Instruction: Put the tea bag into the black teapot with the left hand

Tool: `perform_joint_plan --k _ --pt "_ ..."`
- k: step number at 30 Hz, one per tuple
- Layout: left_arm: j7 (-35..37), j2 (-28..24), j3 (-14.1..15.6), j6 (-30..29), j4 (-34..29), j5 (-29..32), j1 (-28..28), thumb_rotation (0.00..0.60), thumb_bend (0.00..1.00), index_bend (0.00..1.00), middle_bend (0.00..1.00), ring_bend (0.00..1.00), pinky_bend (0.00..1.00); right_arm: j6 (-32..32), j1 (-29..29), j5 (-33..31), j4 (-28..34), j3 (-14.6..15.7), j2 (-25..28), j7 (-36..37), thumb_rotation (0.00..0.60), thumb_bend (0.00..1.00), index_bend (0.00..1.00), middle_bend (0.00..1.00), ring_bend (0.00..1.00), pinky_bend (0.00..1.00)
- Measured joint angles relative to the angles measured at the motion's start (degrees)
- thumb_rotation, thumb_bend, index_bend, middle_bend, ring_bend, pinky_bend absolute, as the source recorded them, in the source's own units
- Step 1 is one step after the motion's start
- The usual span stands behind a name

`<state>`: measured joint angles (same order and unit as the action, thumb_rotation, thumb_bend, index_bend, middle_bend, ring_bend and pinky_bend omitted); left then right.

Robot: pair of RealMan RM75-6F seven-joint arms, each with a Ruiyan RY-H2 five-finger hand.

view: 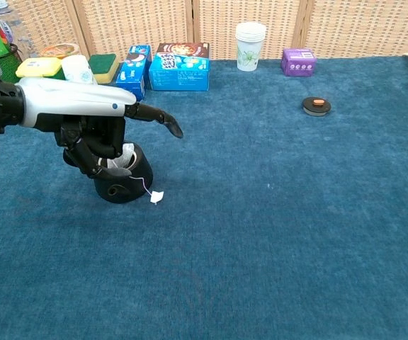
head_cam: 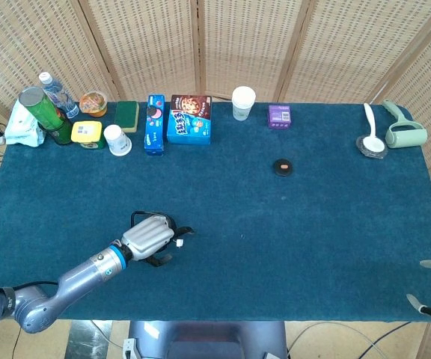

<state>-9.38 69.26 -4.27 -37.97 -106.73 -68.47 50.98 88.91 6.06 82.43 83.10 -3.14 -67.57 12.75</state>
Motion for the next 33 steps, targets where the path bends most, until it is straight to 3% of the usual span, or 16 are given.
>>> perform_joint_plan --k 5,10,12,23,33 --pt "0.3 -2.1 -0.2 1.0 -0.6 0.5 0.8 0.6 0.67 0.04 1.0 1.0 1.0 -0.1 -0.1 0.1 -0.1 0.0 0.0 0.0 0.6 0.1 0.32 0.32 0.38 0.28" --pt "2.1 -5.0 -0.4 4.4 -1.5 2.0 2.1 0.6 0.95 0.02 1.0 1.0 1.0 -0.5 -0.3 0.3 -0.1 0.0 -0.2 -0.1 0.6 0.1 0.32 0.32 0.38 0.28" --pt "3.5 -6.3 -0.6 6.4 -1.8 2.5 2.8 0.6 0.99 0.02 1.0 1.0 1.0 -0.7 -0.4 0.2 -0.1 0.0 -0.2 -0.1 0.6 0.1 0.32 0.32 0.39 0.28" --pt "8.1 -10.8 -0.9 14.1 -1.9 4.1 6.2 0.6 1.0 0.02 1.0 1.0 1.0 -1.2 -0.5 0.1 0.2 0.1 -0.1 -0.4 0.6 0.1 0.32 0.32 0.39 0.28" --pt "8.7 -14.1 1.7 17.8 -0.5 9.4 9.8 0.6 1.0 0.02 1.0 1.0 1.0 -1.7 -0.8 0.2 0.0 0.1 -0.2 -0.4 0.6 0.1 0.32 0.32 0.39 0.28"
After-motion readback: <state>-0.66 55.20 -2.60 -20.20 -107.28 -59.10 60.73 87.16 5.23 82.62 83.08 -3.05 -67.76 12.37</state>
